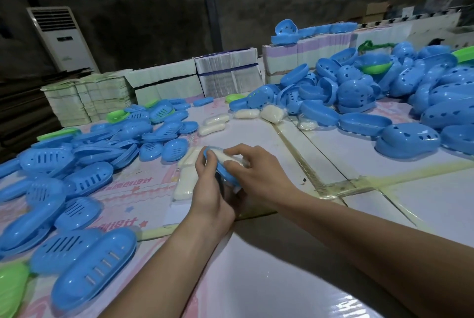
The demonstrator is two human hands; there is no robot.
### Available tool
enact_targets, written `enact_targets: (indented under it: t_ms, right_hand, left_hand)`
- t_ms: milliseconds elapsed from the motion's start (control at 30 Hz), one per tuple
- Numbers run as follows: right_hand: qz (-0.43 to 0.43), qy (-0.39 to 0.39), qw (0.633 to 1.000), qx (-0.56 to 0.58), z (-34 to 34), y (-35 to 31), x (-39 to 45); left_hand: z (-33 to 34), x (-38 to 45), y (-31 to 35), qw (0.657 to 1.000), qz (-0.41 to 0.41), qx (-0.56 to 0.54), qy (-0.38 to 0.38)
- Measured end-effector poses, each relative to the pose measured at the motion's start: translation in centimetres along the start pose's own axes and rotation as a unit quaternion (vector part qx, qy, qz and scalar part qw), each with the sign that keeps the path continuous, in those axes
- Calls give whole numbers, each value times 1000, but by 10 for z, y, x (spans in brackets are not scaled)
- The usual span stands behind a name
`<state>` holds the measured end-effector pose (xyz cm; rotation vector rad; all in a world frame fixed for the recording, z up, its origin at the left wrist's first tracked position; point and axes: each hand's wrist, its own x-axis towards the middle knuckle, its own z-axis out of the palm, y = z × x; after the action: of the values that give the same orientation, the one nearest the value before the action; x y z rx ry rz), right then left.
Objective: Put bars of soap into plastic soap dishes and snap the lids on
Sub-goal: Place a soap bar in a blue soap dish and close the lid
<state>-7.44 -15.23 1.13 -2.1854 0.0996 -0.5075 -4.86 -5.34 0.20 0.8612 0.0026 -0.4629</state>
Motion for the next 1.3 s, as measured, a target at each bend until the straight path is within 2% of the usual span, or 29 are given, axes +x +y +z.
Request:
enact_targets:
  t_ms: [133, 267, 400, 767, 867, 967, 1033, 1100, 1167, 1300]
  right_hand:
    - [-47, -17, 998, 44, -6, -4, 0]
    - [-52, -42, 997, 38, -12, -1, 2]
    - [-75, -36, 996, 29, -18, 2, 2]
    - [-107, -43, 990, 83, -30, 12, 12]
    - [-129, 12, 990, 52, -44, 26, 29]
    - [-64, 103, 981, -151, -74, 58, 54]
    - [23, 113, 946, -303, -97, 84, 63]
    - [109, 118, 901, -403, -114, 106, 66]
    - [174, 118, 870, -446, -126, 120, 67]
    - [242, 98, 849, -459, -135, 126, 66]
  left_hand:
    - [-3, 2, 4, 1000, -14, 5, 6]
    - [-4, -1, 13, 997, -55, -50, -20]
    - [-2, -3, 15, 995, -28, -93, -24]
    - [-1, -6, 8, 992, -64, -79, -71]
    - [2, -9, 10, 988, -97, -97, -74]
    - [4, -15, 11, 982, -132, -122, -61]
    - [4, -17, 11, 980, -142, -129, -54]
    - [2, -16, 12, 980, -138, -129, -57]
    - [0, -15, 12, 981, -132, -126, -61]
    - [-2, -11, 10, 986, -124, -99, -58]
